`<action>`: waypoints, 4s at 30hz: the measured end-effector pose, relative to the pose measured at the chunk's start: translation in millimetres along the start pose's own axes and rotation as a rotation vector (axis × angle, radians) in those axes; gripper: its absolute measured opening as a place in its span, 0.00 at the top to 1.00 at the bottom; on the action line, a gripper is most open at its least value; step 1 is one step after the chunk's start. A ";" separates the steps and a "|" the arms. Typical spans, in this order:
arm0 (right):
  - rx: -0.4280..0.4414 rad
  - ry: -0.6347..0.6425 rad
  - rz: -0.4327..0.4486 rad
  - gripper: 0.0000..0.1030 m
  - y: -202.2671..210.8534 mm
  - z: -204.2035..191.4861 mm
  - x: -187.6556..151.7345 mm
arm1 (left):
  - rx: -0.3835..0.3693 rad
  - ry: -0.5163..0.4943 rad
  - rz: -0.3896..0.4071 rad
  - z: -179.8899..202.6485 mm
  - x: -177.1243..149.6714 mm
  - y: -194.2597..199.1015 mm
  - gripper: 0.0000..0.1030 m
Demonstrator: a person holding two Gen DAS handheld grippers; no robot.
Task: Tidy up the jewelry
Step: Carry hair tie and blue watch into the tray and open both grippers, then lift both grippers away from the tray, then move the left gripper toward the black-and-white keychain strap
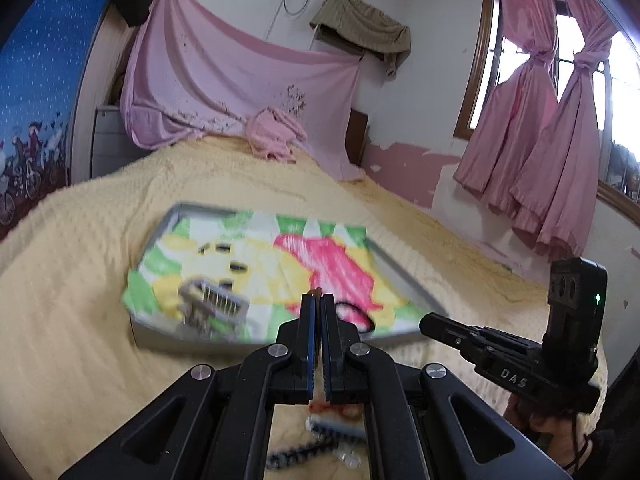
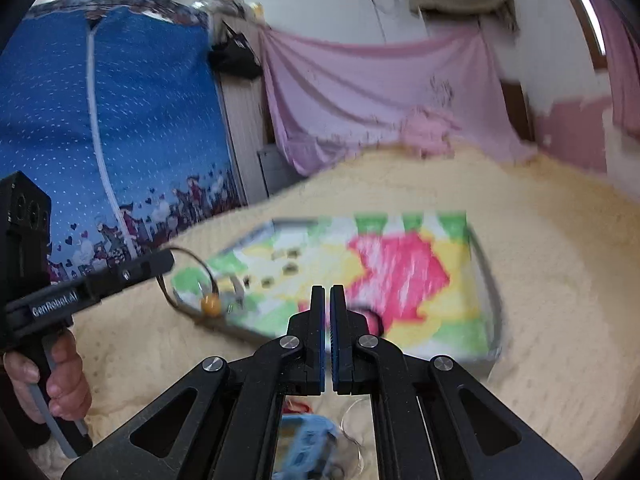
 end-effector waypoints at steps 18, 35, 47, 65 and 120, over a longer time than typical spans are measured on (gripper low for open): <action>-0.062 -0.042 -0.223 0.83 -12.7 1.9 -51.0 | 0.004 0.044 -0.064 -4.2 -33.5 16.3 0.97; -0.062 -0.033 -0.048 0.85 2.5 2.1 3.3 | 0.001 0.016 0.004 1.9 17.6 7.2 0.97; -0.193 -0.105 -0.012 0.85 -47.4 45.0 21.8 | 0.009 0.003 0.001 5.5 37.6 -60.0 0.97; -0.211 -0.071 -0.019 0.57 -61.0 47.5 5.0 | 0.102 0.068 -0.119 -18.9 -1.6 -71.3 0.94; -0.199 0.079 -0.045 0.02 78.5 -18.7 -70.8 | 0.204 -0.011 -0.047 -10.1 -77.3 69.4 0.00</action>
Point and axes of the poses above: each gripper's, at about its wrist camera, not at the fingertips, and y roughly against the way its jaws point, z to its right, x to its top, the point moved 1 cm from there along -y, roughly the way its jaws point, and after that the axes turned 2 degrees about z, right-handed, at the moved point
